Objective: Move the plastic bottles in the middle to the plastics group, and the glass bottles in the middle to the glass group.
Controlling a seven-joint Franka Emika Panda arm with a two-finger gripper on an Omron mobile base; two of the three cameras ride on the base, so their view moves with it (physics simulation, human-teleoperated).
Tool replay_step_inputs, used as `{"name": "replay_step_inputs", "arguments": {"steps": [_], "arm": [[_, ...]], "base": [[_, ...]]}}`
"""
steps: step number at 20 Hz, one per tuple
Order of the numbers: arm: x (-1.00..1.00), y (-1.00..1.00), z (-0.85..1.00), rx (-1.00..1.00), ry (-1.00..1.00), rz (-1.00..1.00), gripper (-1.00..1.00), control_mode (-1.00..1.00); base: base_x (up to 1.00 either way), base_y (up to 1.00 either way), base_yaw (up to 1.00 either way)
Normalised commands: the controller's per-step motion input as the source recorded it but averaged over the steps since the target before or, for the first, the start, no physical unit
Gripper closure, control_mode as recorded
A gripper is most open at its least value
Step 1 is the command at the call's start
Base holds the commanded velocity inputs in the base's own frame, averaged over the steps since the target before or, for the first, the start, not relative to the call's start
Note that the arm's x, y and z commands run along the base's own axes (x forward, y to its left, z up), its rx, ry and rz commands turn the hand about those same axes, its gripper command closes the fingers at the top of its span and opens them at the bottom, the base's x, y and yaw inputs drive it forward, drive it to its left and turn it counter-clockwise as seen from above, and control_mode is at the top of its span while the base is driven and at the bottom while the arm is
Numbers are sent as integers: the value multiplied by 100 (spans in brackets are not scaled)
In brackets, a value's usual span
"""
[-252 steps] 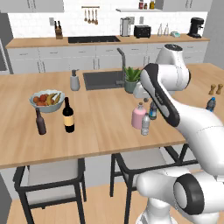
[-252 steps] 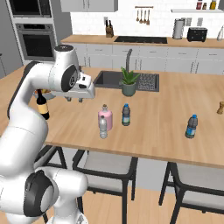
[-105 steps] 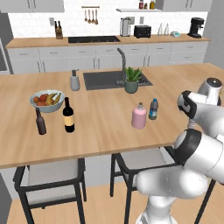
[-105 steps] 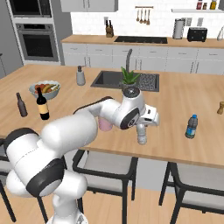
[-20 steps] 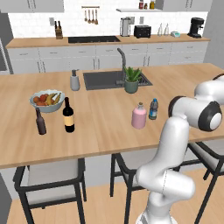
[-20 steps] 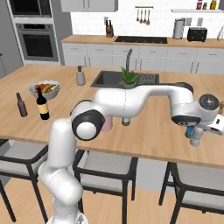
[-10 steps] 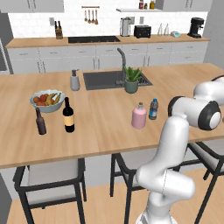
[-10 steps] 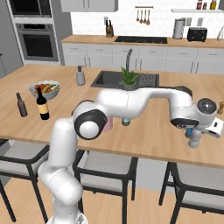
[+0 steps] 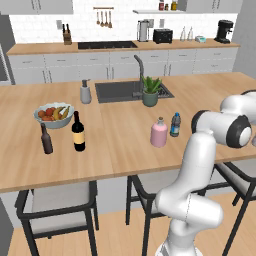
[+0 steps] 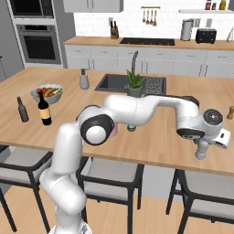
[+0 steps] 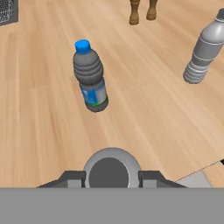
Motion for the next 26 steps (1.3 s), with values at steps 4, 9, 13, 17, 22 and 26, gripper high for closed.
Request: {"name": "replay_step_inputs", "arguments": {"steps": [4,9,13,17,22,26], "arm": [[23,0,-14,0,1,0,100,-100],[40,0,-11,0,0,0,100,-100],[9,-9,0,0,0,0,100,-100],[0,-12,0,0,0,0,100,-100],[4,-2,-1,0,-1,0,100,-100],[29,0,-19,0,0,0,100,-100]], "base": [[0,0,0],[0,0,0],[0,0,0],[0,0,0],[0,0,0],[0,0,0]]}}
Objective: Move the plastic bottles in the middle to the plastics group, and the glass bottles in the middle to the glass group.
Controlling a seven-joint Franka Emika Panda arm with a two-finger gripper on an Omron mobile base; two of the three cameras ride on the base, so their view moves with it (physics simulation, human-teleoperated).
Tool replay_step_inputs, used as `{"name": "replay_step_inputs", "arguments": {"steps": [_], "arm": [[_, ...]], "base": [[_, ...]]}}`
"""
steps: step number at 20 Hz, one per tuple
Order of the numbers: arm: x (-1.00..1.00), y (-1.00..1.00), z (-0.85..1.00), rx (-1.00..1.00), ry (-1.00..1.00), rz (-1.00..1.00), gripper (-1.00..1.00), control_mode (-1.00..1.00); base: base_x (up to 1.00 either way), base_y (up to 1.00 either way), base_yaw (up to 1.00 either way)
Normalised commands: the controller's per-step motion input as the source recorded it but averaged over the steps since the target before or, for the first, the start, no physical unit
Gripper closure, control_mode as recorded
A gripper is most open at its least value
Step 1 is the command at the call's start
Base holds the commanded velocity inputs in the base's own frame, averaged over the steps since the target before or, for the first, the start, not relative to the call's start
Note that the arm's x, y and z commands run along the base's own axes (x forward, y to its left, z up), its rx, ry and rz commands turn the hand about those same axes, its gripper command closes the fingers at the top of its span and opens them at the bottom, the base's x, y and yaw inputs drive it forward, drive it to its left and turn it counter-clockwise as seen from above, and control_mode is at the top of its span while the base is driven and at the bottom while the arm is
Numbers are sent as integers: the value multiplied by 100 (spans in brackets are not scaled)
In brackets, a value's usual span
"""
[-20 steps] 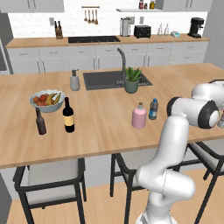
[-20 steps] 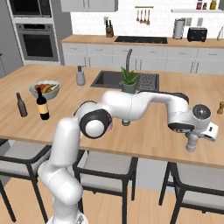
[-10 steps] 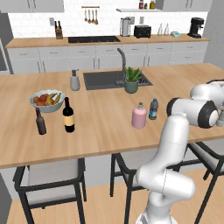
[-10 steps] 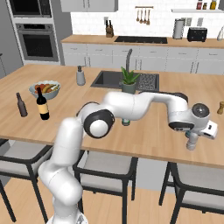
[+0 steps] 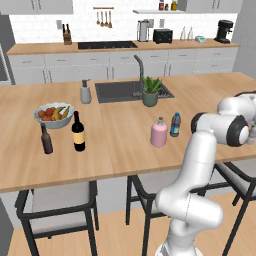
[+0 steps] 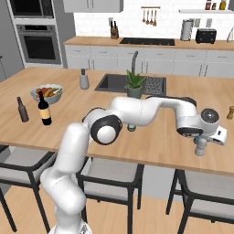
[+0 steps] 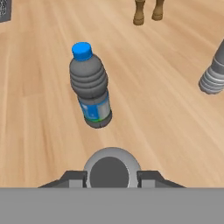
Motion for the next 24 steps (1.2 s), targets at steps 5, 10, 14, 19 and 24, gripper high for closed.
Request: {"name": "replay_step_inputs", "arguments": {"steps": [5,10,14,19,24], "arm": [[19,0,-43,0,0,0,100,-100],[18,0,-42,0,0,0,100,-100],[16,0,-14,0,0,0,100,-100],[32,0,0,0,0,0,100,-100],[2,0,-4,0,1,0,100,-100]], "base": [[0,0,0],[0,0,0],[0,0,0],[0,0,0],[0,0,0]]}}
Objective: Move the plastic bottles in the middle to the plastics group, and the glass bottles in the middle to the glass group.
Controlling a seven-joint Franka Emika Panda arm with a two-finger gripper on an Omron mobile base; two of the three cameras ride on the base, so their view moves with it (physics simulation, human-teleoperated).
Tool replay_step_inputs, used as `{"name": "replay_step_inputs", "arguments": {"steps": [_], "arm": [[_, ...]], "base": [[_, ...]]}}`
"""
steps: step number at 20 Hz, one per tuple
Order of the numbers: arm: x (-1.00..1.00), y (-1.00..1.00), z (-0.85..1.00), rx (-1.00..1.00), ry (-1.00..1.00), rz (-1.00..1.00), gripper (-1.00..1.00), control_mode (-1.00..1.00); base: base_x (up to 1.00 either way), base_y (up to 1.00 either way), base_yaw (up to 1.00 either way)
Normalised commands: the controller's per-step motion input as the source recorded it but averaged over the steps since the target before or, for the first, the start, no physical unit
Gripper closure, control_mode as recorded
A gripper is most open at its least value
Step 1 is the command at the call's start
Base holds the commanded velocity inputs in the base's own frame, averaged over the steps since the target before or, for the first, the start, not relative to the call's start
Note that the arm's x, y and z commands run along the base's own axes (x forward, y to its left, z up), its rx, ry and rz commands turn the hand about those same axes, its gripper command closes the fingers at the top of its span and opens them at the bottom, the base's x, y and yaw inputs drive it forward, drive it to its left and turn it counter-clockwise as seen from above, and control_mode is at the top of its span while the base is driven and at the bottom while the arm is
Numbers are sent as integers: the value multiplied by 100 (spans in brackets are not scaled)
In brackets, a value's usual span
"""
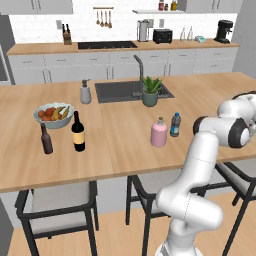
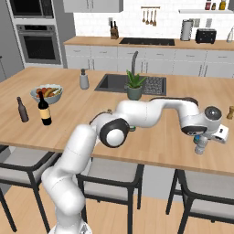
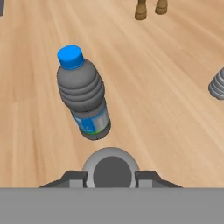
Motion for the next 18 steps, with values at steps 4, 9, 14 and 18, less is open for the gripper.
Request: {"name": "replay_step_inputs", "arguments": {"steps": [4,9,14,18], "arm": [[0,3,-7,0,8,0,100,-100],[0,21,-28,0,3,0,100,-100],[0,1,-20,0,0,0,100,-100],[7,1,-15,0,6,0,100,-100]], "base": [[0,0,0],[0,0,0],[0,0,0],[0,0,0]]}}
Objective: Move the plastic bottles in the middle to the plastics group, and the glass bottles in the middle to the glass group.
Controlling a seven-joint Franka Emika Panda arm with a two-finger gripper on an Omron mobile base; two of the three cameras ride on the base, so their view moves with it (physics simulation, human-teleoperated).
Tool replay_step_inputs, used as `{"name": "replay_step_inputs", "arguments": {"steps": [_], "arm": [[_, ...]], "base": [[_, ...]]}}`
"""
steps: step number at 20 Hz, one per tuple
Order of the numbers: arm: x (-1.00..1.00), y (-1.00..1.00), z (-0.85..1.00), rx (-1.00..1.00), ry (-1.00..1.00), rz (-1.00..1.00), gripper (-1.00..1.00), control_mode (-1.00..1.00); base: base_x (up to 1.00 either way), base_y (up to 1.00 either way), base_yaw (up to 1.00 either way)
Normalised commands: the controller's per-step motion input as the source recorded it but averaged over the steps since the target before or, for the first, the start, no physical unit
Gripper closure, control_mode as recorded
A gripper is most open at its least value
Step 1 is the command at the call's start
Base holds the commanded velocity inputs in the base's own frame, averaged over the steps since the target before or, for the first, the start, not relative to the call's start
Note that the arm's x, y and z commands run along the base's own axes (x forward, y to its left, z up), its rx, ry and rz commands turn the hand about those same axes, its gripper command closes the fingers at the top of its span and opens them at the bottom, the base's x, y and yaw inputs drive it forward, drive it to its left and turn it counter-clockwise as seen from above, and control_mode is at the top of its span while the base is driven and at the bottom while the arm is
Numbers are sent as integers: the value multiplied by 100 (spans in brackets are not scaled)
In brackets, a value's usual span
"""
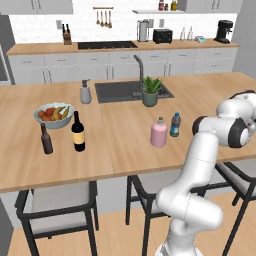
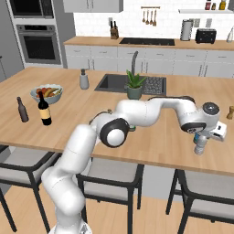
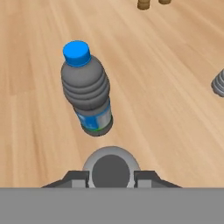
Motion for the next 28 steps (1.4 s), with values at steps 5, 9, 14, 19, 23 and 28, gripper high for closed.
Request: {"name": "replay_step_inputs", "arguments": {"steps": [5,9,14,19,23,28], "arm": [[21,9,-6,0,17,0,100,-100],[6,1,-5,0,12,1,100,-100],[0,0,0,0,2,0,-100,-100],[0,0,0,0,0,0,-100,-100],[-11,0,0,0,0,0,-100,-100],[-7,2,13,0,0,0,-100,-100]], "base": [[0,0,0],[0,0,0],[0,0,0],[0,0,0],[0,0,0],[0,0,0]]}}
